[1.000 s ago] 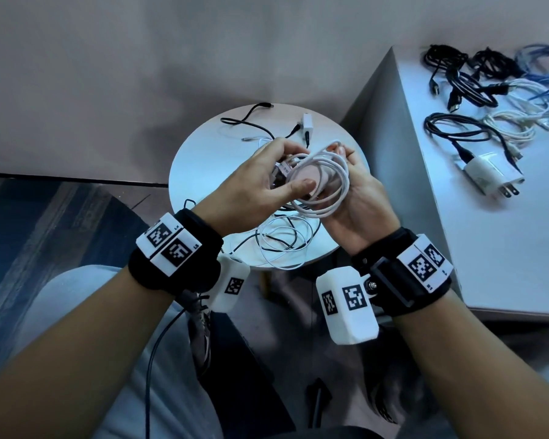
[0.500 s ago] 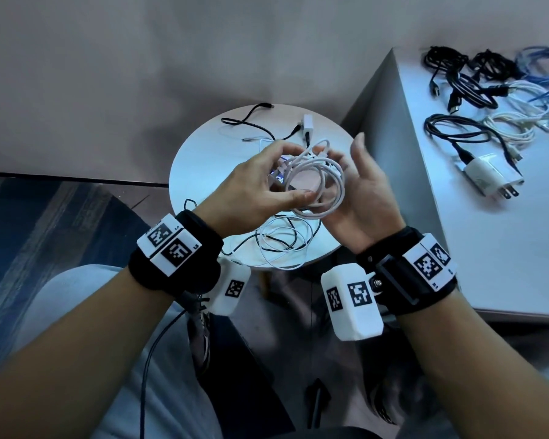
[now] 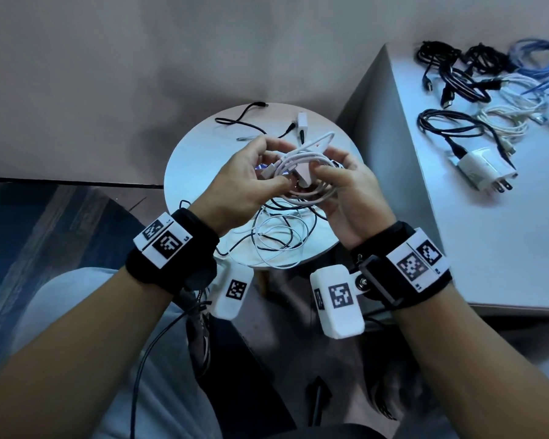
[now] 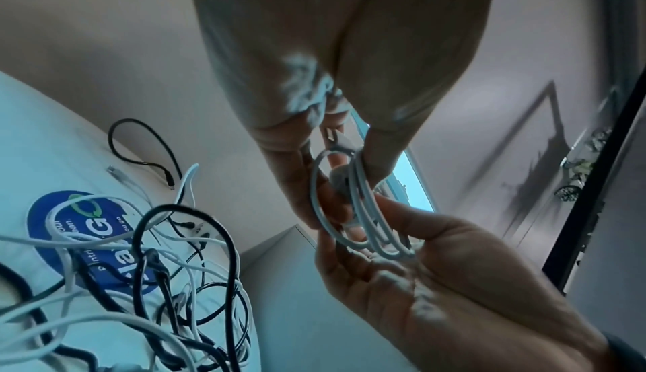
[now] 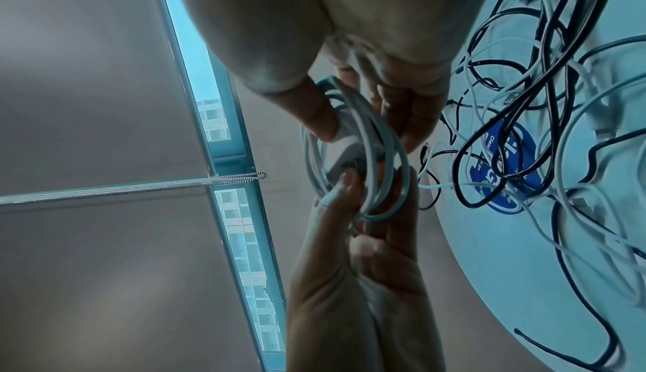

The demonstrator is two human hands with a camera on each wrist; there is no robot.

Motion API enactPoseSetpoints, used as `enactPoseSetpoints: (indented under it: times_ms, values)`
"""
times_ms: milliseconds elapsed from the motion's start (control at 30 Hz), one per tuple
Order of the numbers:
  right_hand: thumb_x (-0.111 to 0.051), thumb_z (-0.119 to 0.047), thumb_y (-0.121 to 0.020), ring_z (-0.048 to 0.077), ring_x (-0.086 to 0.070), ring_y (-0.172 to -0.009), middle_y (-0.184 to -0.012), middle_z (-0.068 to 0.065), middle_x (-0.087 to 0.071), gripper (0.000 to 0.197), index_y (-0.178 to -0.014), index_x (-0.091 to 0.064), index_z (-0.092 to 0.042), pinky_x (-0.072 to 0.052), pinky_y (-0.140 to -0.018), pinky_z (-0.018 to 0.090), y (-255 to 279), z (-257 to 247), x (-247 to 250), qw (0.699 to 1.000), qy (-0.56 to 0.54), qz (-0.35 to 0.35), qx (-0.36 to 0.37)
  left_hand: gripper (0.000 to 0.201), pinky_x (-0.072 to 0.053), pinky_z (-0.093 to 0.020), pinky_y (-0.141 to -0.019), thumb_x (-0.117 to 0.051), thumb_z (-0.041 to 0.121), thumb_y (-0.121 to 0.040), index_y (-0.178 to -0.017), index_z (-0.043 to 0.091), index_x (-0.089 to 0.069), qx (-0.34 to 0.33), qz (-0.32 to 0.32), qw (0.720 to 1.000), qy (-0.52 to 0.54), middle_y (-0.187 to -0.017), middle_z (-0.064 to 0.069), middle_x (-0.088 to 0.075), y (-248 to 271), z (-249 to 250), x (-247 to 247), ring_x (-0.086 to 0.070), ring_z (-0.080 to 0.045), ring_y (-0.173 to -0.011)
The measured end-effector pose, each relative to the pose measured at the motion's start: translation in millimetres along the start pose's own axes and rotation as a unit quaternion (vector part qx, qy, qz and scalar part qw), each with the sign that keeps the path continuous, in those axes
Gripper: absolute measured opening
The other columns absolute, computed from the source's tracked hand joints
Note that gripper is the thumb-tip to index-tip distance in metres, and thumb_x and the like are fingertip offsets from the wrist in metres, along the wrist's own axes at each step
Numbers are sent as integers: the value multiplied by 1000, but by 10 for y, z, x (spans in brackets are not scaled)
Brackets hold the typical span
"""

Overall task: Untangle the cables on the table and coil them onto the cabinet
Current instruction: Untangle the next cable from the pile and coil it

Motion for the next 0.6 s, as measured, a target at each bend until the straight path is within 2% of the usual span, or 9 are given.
enactPoseSetpoints:
  times_ms: [67, 200, 267, 367, 400, 467, 533, 600]
  values:
    - [-48, 11, -93, 23, -69, -69, -85, 12, -70, 31, -118, -52, -7, -59, -64, 35, -2, 2, 8, 1000, -17, 1, -6, 34, -59, -38, -87, -70, 12, -83, -115, 21, -63, 1, 4, 1000, 6, -109, -14, -66, -6, -13, 0, -73, -31, -95]
    - [-47, 8, -93, 25, -67, -74, -98, 18, -67, 37, -130, -49, 3, -57, -67, 35, -23, 10, 15, 1000, -12, 2, -20, 21, -59, -29, -76, -66, -2, -92, -109, 11, -62, 23, 5, 999, 48, -95, -8, -68, -21, -13, 51, -72, -17, -81]
    - [-46, 6, -93, 24, -66, -74, -102, 19, -64, 37, -131, -49, 4, -57, -65, 33, -23, 1, 6, 999, -28, -4, -31, 17, -61, -31, -77, -64, -2, -94, -107, 9, -61, 36, 4, 997, 70, -92, -7, -68, -25, -13, 71, -72, -15, -80]
    - [-45, 4, -93, 24, -66, -77, -109, 22, -61, 43, -135, -47, 8, -56, -62, 29, -6, 20, -10, 997, -57, -25, -43, 16, -61, -30, -77, -62, -1, -96, -109, 8, -58, 24, 6, 999, 40, -97, -11, -63, -18, 7, 58, -72, -14, -82]
    - [-44, 5, -92, 25, -65, -80, -112, 23, -59, 45, -137, -45, 10, -57, -62, 29, -5, 40, -6, 997, -62, -26, -47, 15, -62, -33, -79, -62, 0, -97, -109, 9, -57, 17, 6, 1000, 21, -99, -12, -60, -20, 10, 51, -72, -16, -82]
    - [-44, 5, -91, 27, -64, -85, -118, 25, -57, 48, -139, -43, 11, -57, -64, 29, -7, 88, 2, 996, -63, -21, -54, 16, -61, -47, -85, -66, 8, -95, -107, 13, -57, 5, 6, 1000, -23, -99, -12, -55, -22, 13, 46, -71, -25, -84]
    - [-47, 1, -89, 33, -62, -95, -124, 29, -56, 50, -137, -46, 12, -58, -75, 32, -15, 114, 15, 997, -50, -12, -60, 17, -58, -56, -88, -66, 21, -89, -104, 20, -58, -3, 7, 998, -61, -96, -7, -56, -9, 21, 37, -71, -37, -88]
    - [-52, -9, -82, 35, -53, -104, -124, 29, -57, 48, -126, -57, 10, -47, -93, 39, -22, 96, 32, 997, -14, -19, -69, 17, -59, -52, -87, -67, 22, -89, -103, 22, -58, -9, 9, 997, -70, -92, -1, -57, 10, 11, 33, -72, -33, -85]
Point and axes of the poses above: each hand's wrist, its own y-axis away from the middle knuckle, its own x-axis out of the back of the hand, z = x × y, the point moved 2 cm from there along -y, towards the middle knuckle
